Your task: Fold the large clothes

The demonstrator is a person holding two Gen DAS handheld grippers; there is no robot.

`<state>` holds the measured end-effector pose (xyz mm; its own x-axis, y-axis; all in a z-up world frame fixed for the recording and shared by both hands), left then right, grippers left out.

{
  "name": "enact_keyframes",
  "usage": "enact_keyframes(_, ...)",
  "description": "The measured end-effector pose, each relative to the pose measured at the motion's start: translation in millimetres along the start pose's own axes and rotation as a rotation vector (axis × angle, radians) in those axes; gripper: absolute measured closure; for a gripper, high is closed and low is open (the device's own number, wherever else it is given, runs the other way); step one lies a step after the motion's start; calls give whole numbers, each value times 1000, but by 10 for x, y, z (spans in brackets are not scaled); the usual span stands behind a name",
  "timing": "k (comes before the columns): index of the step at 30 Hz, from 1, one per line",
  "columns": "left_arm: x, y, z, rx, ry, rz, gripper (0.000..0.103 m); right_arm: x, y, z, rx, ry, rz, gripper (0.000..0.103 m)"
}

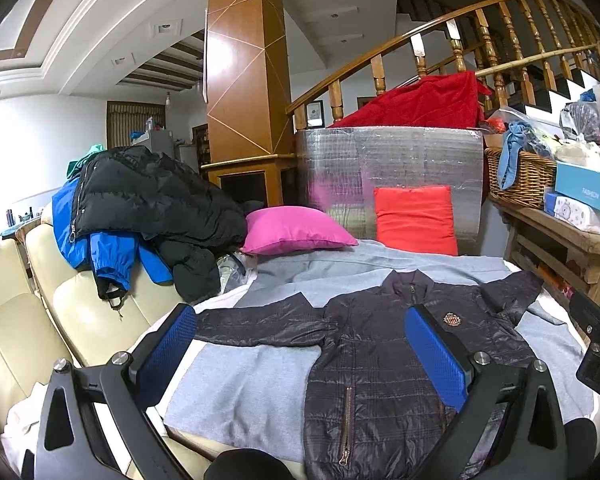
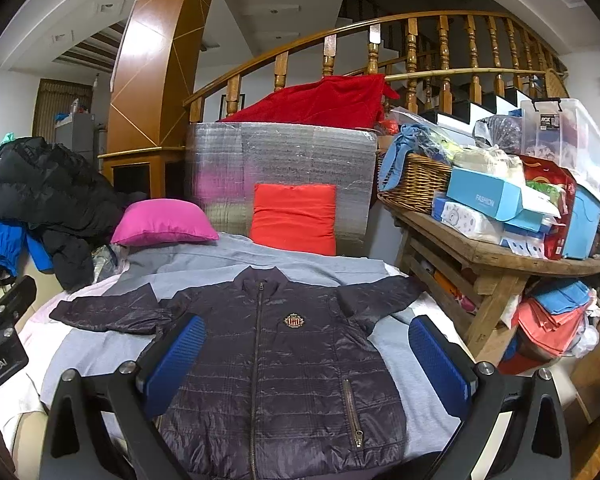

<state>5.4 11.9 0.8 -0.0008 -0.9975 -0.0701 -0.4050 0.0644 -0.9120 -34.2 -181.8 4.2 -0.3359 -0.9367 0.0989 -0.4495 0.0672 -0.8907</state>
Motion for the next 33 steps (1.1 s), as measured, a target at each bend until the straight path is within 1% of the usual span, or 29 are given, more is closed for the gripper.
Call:
enact_keyframes(12,-5,-8,-3,6,1,-3,0,-46,-13,3,-2,4,-3,0)
enact_keyframes(19,-11,1,36,-10,2,-5,0,-19,7,47,-18,-4,-7,0)
enact_keyframes(27,-4,6,30,2,-3,-3,0,-35,4,52,-12,9,-10,0)
enact_keyframes(33,49,29,153,-18,3,6,0,-69,21,172,-28,15,-24,0)
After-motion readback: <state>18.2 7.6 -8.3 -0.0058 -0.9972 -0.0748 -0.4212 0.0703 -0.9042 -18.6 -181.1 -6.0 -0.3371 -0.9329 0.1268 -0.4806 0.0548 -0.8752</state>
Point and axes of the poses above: each gripper's, at about its wrist camera, not at the fingertips, and z roughly the way its jaws point, x to its right, y to its underside, the point moved 1 cm from there along z, roughly the way its jaws point, and after that the axes turned 7 degrees about -x, right-handed, at the moved point
